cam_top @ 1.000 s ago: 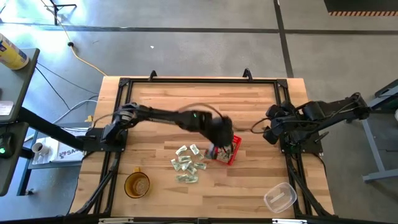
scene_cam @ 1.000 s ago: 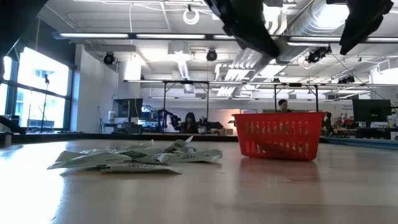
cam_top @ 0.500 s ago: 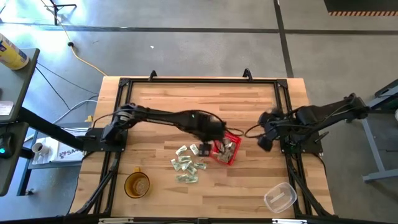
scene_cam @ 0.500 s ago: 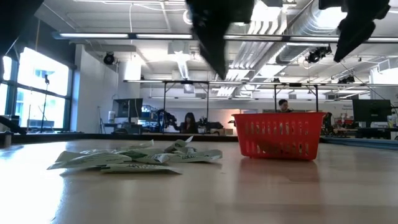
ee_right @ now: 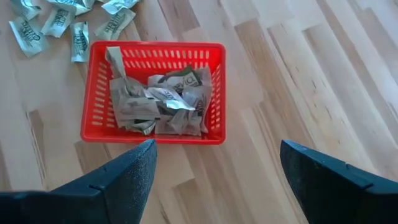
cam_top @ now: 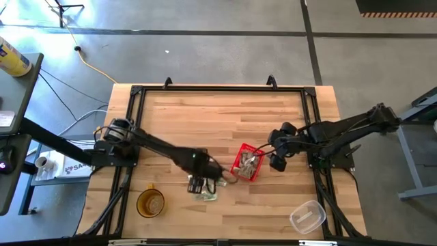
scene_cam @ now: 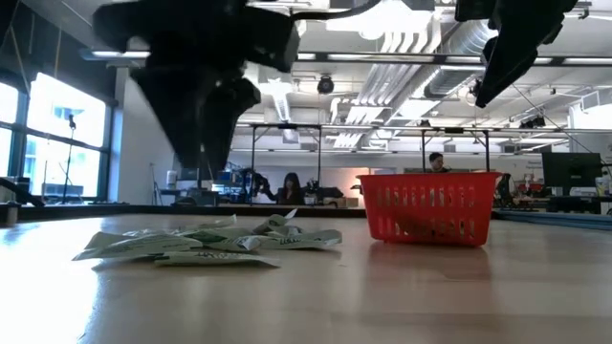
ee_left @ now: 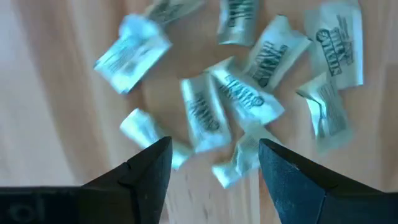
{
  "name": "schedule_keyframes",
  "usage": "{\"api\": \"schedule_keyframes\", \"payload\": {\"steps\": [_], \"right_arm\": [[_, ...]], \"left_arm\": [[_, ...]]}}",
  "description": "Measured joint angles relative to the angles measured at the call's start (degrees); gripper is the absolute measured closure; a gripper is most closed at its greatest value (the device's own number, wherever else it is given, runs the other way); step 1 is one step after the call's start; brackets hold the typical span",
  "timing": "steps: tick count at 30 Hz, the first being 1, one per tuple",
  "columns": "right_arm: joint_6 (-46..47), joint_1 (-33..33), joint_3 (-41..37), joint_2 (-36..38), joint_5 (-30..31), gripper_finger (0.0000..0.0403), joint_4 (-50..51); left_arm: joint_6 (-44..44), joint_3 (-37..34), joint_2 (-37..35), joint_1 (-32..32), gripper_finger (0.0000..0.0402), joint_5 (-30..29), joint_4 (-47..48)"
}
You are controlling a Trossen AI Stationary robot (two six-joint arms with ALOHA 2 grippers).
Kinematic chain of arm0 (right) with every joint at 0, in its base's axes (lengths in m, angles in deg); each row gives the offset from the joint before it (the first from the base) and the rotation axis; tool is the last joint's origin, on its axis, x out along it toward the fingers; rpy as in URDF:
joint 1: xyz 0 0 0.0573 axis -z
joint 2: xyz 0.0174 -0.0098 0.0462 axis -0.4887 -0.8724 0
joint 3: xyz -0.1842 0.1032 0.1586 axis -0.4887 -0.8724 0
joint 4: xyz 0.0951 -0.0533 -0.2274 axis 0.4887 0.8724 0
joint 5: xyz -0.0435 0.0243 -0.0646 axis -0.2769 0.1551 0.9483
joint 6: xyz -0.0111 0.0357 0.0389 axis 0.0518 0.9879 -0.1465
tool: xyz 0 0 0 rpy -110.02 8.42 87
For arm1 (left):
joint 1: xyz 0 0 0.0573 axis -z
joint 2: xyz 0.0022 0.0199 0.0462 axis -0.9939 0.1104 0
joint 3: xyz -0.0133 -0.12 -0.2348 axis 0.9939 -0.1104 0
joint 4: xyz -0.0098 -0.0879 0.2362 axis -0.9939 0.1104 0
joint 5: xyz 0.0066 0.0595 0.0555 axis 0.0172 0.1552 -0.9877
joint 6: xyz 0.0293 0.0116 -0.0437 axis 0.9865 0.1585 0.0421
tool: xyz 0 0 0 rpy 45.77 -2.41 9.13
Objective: Pick and place items into bin
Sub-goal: Put the light green stevia packet into the red bin
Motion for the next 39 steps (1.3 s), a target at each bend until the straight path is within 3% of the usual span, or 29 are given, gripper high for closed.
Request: {"api": "schedule_keyframes", "payload": {"steps": [5, 14, 19, 24, 31, 35, 39], "right_arm": [[0.12, 0.0, 0.0, 0.0, -0.87, 0.0073, 1.28], [0.99, 0.3, 0.0, 0.0, -0.89, 0.0073, 2.34], [0.16, 0.48, 0.09, -0.46, -3.02, 0.0073, -0.38], [-3.16, -0.07, 0.11, -2.83, -3.04, 0.0073, -1.28], [-6.21, 0.62, 0.11, -4.29, -2.69, 0.0073, -1.61], [-6.15, 1.46, 0.11, -4.15, -3.15, 0.0073, -1.37], [-4.72, 1.49, 0.11, -4.13, -5.13, 0.0073, -0.04]], "left_arm": [[6.34, -6.95, 0.68, 0.93, 0.0124, -6.67, -12.89], [5.67, -6.9, 0.57, -3.0, 0.0141, -6.86, -13.51], [-2.99, -3.77, -2.12, -4.56, 0.0171, -1.9, -2.76], [-10.09, -3.28, -10.13, -2.53, 0.0218, 3.93, -7.9], [-11.6, -7.09, -12.83, 1.09, 0.0248, -8.64, -11.66], [-9.41, -12.7, -11.09, 1.29, 0.0225, -14.22, -18.78], [-8.69, -13.45, -8.87, 0.04, 0.0184, -12.76, -23.04]]}}
